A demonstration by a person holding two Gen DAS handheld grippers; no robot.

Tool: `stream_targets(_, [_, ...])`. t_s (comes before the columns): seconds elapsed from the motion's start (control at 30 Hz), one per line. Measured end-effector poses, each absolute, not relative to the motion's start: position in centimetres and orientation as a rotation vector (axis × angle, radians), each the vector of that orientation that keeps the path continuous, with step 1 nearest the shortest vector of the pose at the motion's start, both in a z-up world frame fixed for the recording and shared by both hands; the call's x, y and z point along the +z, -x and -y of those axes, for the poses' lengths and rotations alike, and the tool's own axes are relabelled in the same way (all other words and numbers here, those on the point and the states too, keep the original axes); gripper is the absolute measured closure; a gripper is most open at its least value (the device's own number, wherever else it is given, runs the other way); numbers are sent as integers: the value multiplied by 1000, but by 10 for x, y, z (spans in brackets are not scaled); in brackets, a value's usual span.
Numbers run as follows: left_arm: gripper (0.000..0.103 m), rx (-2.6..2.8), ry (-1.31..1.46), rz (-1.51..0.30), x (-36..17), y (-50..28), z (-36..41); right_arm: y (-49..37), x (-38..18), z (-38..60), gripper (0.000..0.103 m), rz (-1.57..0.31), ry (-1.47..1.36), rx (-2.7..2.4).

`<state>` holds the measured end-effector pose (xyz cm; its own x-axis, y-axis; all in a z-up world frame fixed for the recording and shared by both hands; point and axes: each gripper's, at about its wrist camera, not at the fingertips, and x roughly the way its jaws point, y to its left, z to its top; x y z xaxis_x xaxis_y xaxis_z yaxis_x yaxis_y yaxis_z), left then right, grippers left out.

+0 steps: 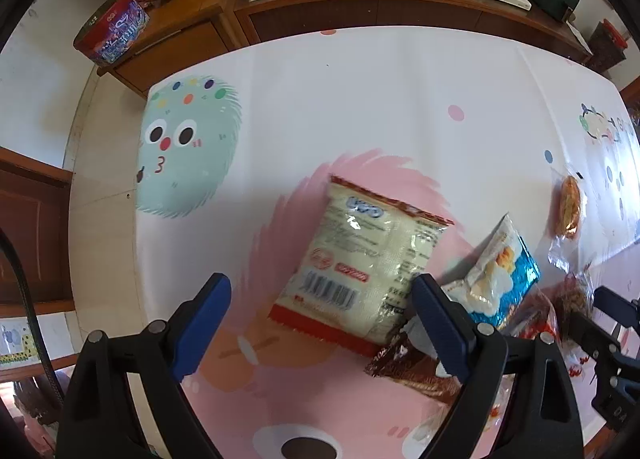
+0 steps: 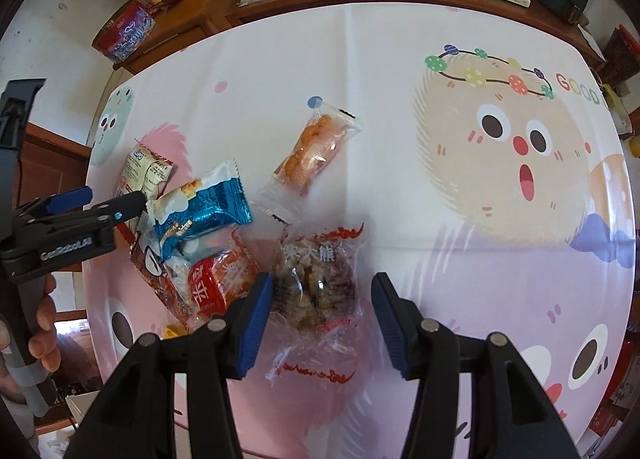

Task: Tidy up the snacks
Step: 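Grasp the clear nut bag with the right gripper while the left grasps the LIPO bag, then carry both bags over the white tray and open both grippers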

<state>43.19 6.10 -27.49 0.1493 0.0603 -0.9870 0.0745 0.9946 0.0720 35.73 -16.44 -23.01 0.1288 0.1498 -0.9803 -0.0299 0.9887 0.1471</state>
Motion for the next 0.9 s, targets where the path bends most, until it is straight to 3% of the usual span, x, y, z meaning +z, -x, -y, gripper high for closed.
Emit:
stream_targets(0.33, [11, 8, 0, -1440, -290, -441, -69, -366, -240, 162, 42, -1465, -148, 140])
stream_targets(0.43, [21, -3, 28, -1423, -288, -439, -72, -367, -243, 159, 41, -1476, -146, 148])
stream_targets(0.5, [39, -10, 23, -1404, -284, -436, -69, -368, -244, 155, 42, -1476, -131, 146])
stream_targets(0.57, [52, -6, 26, -1392, -280, -433, -65, -368, -244, 150, 49, -1471, -85, 137])
stream_targets(0.6, [58, -3, 30, -1389, -279, -431, -65, -366, -244, 148, 61, -1465, -58, 127])
stream_targets(0.7, [58, 22, 48, -1383, -276, -423, -64, -365, -243, 146, 73, -1463, -27, 122])
stream_targets(0.9, [58, 67, 81, -1340, -255, -406, -76, -354, -236, 154, 74, -1445, -75, 110])
